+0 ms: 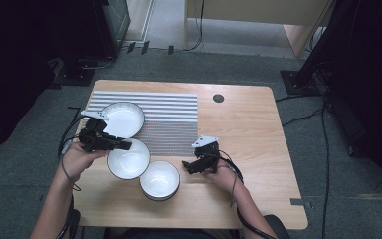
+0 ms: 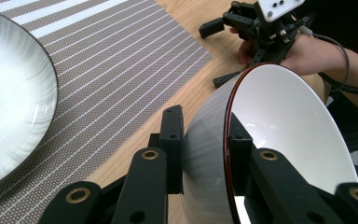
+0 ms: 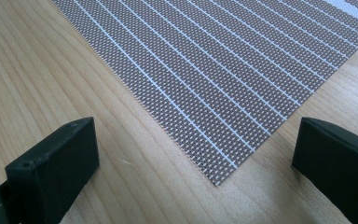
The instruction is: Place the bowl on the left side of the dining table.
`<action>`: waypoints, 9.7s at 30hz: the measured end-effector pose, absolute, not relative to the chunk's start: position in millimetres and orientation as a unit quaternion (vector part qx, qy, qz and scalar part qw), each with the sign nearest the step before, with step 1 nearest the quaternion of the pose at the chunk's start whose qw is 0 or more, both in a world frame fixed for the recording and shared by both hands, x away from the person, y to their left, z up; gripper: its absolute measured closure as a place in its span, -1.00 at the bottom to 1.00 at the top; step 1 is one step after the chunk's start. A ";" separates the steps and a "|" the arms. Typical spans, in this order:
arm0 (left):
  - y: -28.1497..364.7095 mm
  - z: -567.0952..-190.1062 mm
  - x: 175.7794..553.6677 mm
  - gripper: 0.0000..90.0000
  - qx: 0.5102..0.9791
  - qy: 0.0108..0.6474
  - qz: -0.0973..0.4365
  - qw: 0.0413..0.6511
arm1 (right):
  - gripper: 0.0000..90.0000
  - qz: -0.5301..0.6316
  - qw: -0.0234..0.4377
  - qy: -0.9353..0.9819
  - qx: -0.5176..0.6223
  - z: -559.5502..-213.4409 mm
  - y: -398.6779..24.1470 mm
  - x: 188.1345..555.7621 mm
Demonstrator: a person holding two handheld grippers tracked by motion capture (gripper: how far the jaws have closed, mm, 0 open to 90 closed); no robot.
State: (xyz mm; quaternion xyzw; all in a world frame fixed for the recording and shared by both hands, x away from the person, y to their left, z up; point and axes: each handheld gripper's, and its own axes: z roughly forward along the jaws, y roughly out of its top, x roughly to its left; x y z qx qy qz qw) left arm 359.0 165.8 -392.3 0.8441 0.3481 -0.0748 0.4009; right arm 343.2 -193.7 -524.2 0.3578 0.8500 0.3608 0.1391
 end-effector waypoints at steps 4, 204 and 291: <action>168.4 -394.2 360.6 0.67 0.843 0.352 -0.076 0.400 | -1.00 0.361 0.139 0.850 0.358 -524.2 -193.7 343.2; 227.9 -455.4 492.2 0.69 0.773 0.483 -0.037 0.410 | -1.00 0.357 0.148 0.840 0.380 -524.2 -194.9 334.8; 241.8 -435.7 468.9 -0.24 0.763 0.515 -0.019 0.389 | -1.00 0.360 0.142 0.847 0.364 -524.1 -194.0 341.1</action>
